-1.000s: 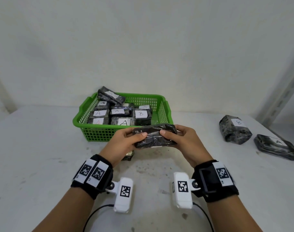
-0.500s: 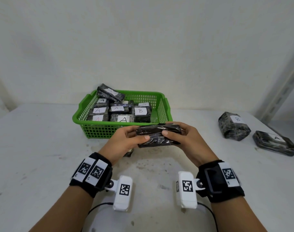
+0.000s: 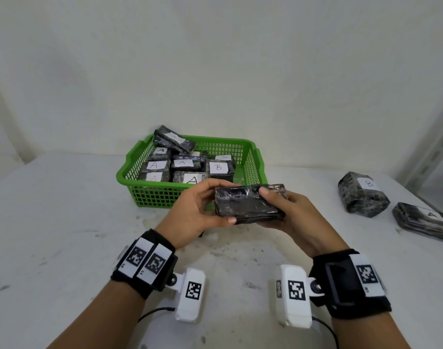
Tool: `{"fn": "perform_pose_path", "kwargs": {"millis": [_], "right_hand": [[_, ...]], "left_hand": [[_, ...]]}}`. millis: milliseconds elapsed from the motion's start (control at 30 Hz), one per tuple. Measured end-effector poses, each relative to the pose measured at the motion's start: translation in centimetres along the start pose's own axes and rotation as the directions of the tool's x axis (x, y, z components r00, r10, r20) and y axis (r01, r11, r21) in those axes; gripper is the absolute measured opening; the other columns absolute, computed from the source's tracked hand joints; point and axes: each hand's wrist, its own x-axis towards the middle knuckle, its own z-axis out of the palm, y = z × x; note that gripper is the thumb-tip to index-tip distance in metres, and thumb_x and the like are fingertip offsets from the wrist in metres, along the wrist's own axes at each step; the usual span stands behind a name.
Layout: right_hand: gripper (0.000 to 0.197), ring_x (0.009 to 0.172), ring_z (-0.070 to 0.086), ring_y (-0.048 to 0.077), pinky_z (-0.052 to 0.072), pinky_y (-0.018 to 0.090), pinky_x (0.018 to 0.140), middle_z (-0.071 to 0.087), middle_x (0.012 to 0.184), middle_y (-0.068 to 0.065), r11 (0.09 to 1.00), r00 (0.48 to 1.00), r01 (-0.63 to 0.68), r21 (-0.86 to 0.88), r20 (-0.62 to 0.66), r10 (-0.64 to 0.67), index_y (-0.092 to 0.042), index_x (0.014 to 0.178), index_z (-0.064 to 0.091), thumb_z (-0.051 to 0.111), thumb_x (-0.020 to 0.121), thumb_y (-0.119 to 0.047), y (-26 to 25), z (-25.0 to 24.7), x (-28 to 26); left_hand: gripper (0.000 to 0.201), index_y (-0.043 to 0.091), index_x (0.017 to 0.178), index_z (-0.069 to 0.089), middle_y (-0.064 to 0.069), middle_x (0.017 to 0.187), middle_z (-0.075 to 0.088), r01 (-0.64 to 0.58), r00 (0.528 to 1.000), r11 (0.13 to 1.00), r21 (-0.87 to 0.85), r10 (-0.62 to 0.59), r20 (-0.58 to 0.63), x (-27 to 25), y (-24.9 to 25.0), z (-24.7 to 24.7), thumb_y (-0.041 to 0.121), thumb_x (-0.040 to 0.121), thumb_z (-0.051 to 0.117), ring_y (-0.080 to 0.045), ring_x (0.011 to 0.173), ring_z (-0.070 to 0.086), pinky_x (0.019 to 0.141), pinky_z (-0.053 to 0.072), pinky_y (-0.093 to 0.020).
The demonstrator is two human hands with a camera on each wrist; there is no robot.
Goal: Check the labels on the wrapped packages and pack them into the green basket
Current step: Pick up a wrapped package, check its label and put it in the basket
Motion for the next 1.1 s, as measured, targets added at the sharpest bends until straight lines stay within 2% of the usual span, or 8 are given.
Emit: {"fn": "perform_pose_path", "kwargs": {"millis": [167, 300, 367, 533, 600, 833, 1000, 1100], "right_hand": [[0.026, 0.100, 0.077, 0.028, 0.060, 0.032, 0.088, 0.080, 0.108, 0.017, 0.997, 0.995, 0.073, 0.001, -0.073, -0.073, -0.002, 0.115, 0.076, 0.075, 0.089, -0.005, 0.3, -0.4, 0.0], [0.032, 0.103, 0.077, 0.029, 0.059, 0.040, 0.097, 0.080, 0.109, 0.014, 0.998, 0.996, 0.062, -0.034, -0.064, -0.064, -0.005, 0.117, 0.076, 0.081, 0.085, -0.006, 0.7, -0.2, 0.1], [0.038, 0.103, 0.077, 0.029, 0.061, 0.041, 0.095, 0.080, 0.107, 0.012, 0.998, 0.997, 0.036, -0.055, -0.065, -0.040, -0.007, 0.117, 0.075, 0.084, 0.081, -0.007, 0.8, -0.1, 0.1], [0.041, 0.106, 0.076, 0.032, 0.059, 0.043, 0.100, 0.081, 0.106, 0.013, 0.992, 0.990, 0.074, -0.102, -0.109, -0.085, -0.008, 0.115, 0.076, 0.088, 0.076, -0.001, 1.2, -0.2, 0.3], [0.042, 0.105, 0.077, 0.032, 0.058, 0.044, 0.101, 0.081, 0.105, 0.012, 0.989, 0.986, 0.092, -0.114, -0.126, -0.106, -0.008, 0.114, 0.077, 0.088, 0.075, 0.001, 1.1, -0.3, 0.3], [0.036, 0.104, 0.076, 0.025, 0.059, 0.035, 0.096, 0.081, 0.108, 0.010, 0.986, 0.987, 0.137, -0.089, -0.076, -0.144, -0.007, 0.115, 0.076, 0.084, 0.081, -0.002, 0.8, -0.2, 0.2], [0.047, 0.108, 0.075, 0.017, 0.059, 0.030, 0.092, 0.080, 0.113, 0.003, 0.974, 0.984, 0.159, -0.163, -0.060, -0.171, -0.014, 0.122, 0.073, 0.087, 0.078, -0.003, 0.7, -0.2, 0.0], [0.068, 0.110, 0.074, 0.013, 0.060, 0.031, 0.093, 0.078, 0.120, 0.000, 0.981, 0.996, 0.087, -0.174, 0.017, -0.086, -0.021, 0.130, 0.069, 0.096, 0.068, -0.024, 0.7, -0.6, 0.0]], "left_hand": [[0.064, 0.016, 0.136, 0.054, 0.003, 0.129, 0.066, 0.115, 0.993, 0.990, -0.078, -0.111, 0.049, -0.3, 0.3, 0.6, 0.004, 0.079, 0.079, -0.007, 0.120, 0.063, 0.095, 0.053, -0.024], [0.026, 0.013, 0.112, 0.069, -0.012, 0.110, 0.074, 0.180, 0.979, 0.981, -0.067, -0.185, -0.087, 0.1, 0.0, 0.8, 0.003, 0.088, 0.070, -0.027, 0.106, 0.071, 0.085, 0.059, -0.032], [0.029, 0.017, 0.108, 0.070, -0.010, 0.106, 0.076, 0.153, 0.981, 0.988, -0.018, -0.154, -0.120, 0.3, -0.4, 0.6, -0.002, 0.087, 0.070, -0.025, 0.101, 0.072, 0.079, 0.060, -0.025], [0.042, 0.013, 0.119, 0.069, -0.012, 0.115, 0.074, 0.196, 0.973, 0.968, -0.156, -0.212, -0.094, 0.5, -1.0, 0.4, 0.007, 0.079, 0.080, -0.029, 0.111, 0.069, 0.095, 0.054, -0.041], [0.040, 0.010, 0.116, 0.069, -0.011, 0.112, 0.075, 0.222, 0.968, 0.963, -0.153, -0.236, -0.080, 0.5, -1.2, 0.3, 0.009, 0.077, 0.081, -0.030, 0.109, 0.070, 0.085, 0.057, -0.035], [0.051, 0.014, 0.113, 0.069, -0.007, 0.114, 0.075, 0.177, 0.982, 0.978, -0.107, -0.183, -0.048, 0.1, -0.3, -0.2, 0.019, 0.066, 0.089, -0.024, 0.110, 0.070, 0.098, 0.053, -0.040], [0.041, 0.013, 0.117, 0.067, -0.004, 0.115, 0.074, 0.081, 0.992, 0.997, -0.005, -0.081, -0.101, 0.2, -0.3, 0.0, -0.005, 0.080, 0.074, -0.020, 0.112, 0.069, 0.100, 0.053, -0.032], [0.050, 0.010, 0.120, 0.064, -0.005, 0.118, 0.073, 0.008, 0.995, 1.000, 0.027, -0.005, -0.100, 0.2, -0.3, -0.3, -0.011, 0.076, 0.076, -0.018, 0.115, 0.067, 0.103, 0.050, -0.034]]}}
